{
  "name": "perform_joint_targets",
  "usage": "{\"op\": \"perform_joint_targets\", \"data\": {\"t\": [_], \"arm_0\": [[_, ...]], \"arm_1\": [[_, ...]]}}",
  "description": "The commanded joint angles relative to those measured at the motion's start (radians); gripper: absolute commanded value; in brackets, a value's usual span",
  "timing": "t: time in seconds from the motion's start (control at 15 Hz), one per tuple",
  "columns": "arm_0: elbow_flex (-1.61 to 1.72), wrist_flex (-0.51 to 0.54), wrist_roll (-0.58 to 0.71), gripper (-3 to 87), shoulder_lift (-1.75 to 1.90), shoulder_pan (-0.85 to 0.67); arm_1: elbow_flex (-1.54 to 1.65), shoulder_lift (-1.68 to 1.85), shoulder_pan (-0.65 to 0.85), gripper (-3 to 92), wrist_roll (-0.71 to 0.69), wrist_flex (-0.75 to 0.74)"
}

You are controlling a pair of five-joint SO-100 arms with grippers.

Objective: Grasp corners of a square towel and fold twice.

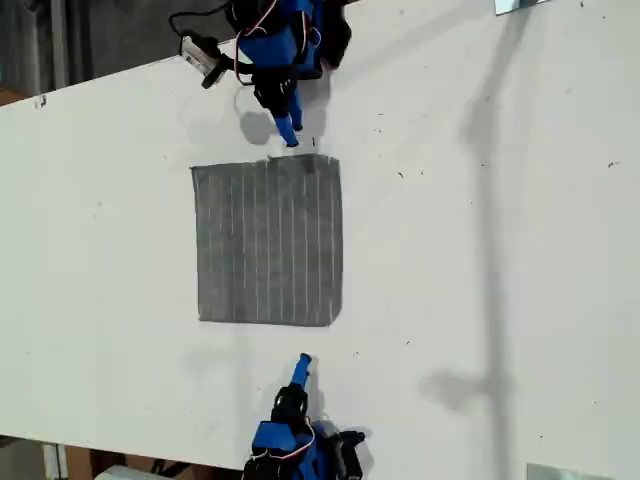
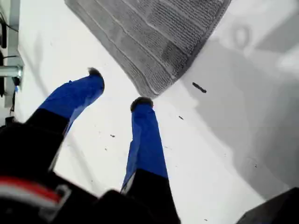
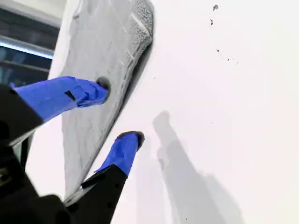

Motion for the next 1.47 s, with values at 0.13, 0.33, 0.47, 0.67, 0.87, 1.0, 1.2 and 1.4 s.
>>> {"op": "perform_joint_targets", "data": {"t": [0.13, 0.33, 0.47, 0.67, 0.87, 1.0, 1.2, 1.4], "arm_0": [[-0.040, 0.017, -0.216, 10.4, 0.009, -0.471], [-0.041, 0.017, -0.198, 12.1, 0.009, -0.459], [-0.038, -0.074, -0.221, 18.2, 0.009, -0.371], [-0.242, -0.163, -0.311, 20.4, -0.304, -0.155], [-0.598, -0.222, -0.399, 18.0, -0.980, 0.072], [-0.591, -0.431, -0.422, 18.5, -1.154, 0.126], [-0.644, -0.584, -0.442, 19.6, -1.368, 0.163], [-0.664, -0.655, -0.408, 19.5, -1.488, 0.117]], "arm_1": [[0.031, -0.012, 0.202, 22.9, -0.206, -0.057], [0.038, -0.012, 0.187, 26.2, -0.209, -0.066], [0.023, -0.031, 0.199, 30.8, -0.209, -0.069], [-0.255, -0.276, 0.104, 32.7, -0.216, 0.028], [-0.242, -0.588, -0.124, 32.6, -0.123, -0.184], [-0.192, -0.678, -0.268, 32.4, -0.035, -0.357], [-0.124, -0.773, -0.290, 31.9, -0.031, -0.565], [-0.322, -1.347, -0.253, 32.7, -0.063, -0.769]]}}
